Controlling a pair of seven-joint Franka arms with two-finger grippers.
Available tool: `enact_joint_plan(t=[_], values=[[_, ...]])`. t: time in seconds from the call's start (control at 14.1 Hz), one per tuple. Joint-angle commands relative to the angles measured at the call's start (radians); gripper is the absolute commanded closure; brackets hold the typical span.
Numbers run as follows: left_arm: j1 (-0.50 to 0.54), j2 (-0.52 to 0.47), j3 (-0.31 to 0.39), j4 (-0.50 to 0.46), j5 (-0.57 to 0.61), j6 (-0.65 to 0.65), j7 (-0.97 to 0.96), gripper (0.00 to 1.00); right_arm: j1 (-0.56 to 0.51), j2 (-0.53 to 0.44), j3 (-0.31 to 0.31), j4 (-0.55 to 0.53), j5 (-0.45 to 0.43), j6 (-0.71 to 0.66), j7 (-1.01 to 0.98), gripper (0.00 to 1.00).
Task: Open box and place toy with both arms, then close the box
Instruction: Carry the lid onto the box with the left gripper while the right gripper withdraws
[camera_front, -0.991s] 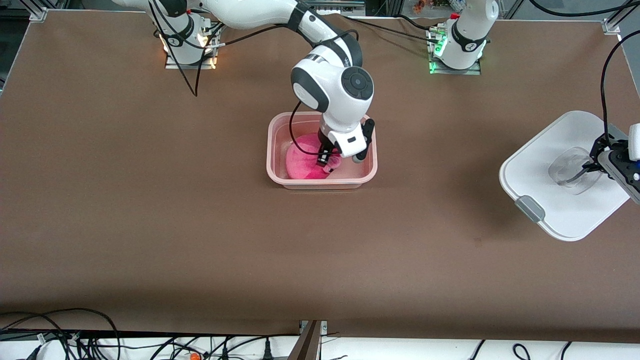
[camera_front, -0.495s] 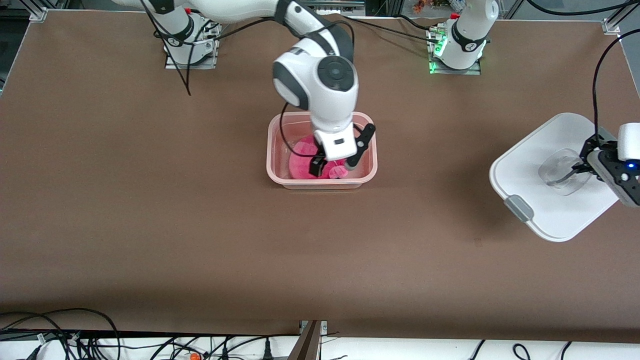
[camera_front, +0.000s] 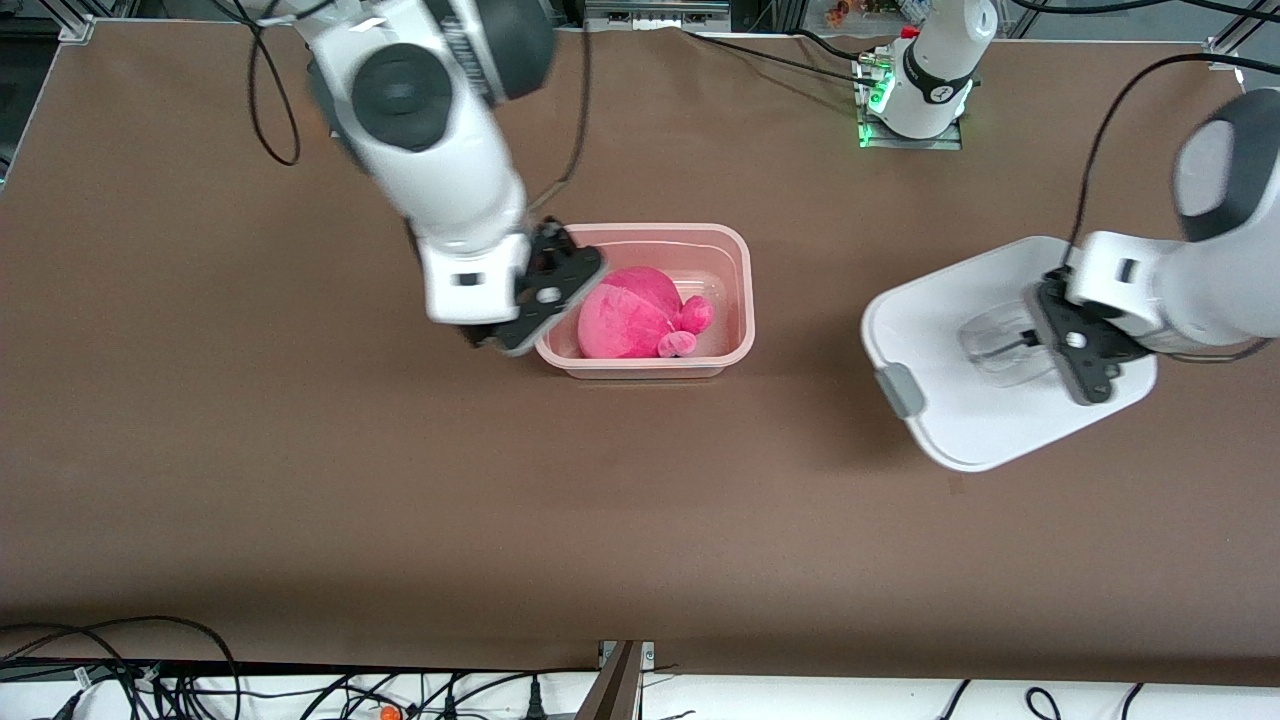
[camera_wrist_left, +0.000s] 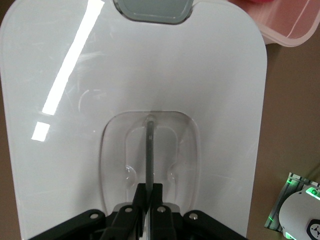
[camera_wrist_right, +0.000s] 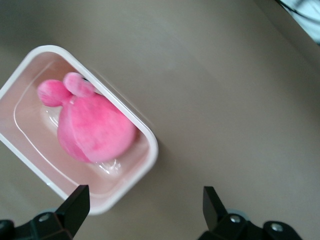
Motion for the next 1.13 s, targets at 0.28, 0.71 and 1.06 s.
enact_joint_plan(t=[0.28,0.71,1.06], values=[[-0.329,0.062,0.010,0.019,0.004,0.114,-0.053,1.00,-0.041,-0.308,-0.172,-0.348,0.039,-0.012,0.068,0.00],[-0.513,0.191,0.012,0.078,-0.034,0.153,-0.124,1.00,-0.319,-0.529,0.040,-0.597,-0.007,0.025,0.281,0.00],[-0.628,0.316,0.022,0.175,-0.026,0.193,-0.253,1.00,-0.429,-0.573,0.054,-0.648,-0.036,0.034,0.239,0.00]])
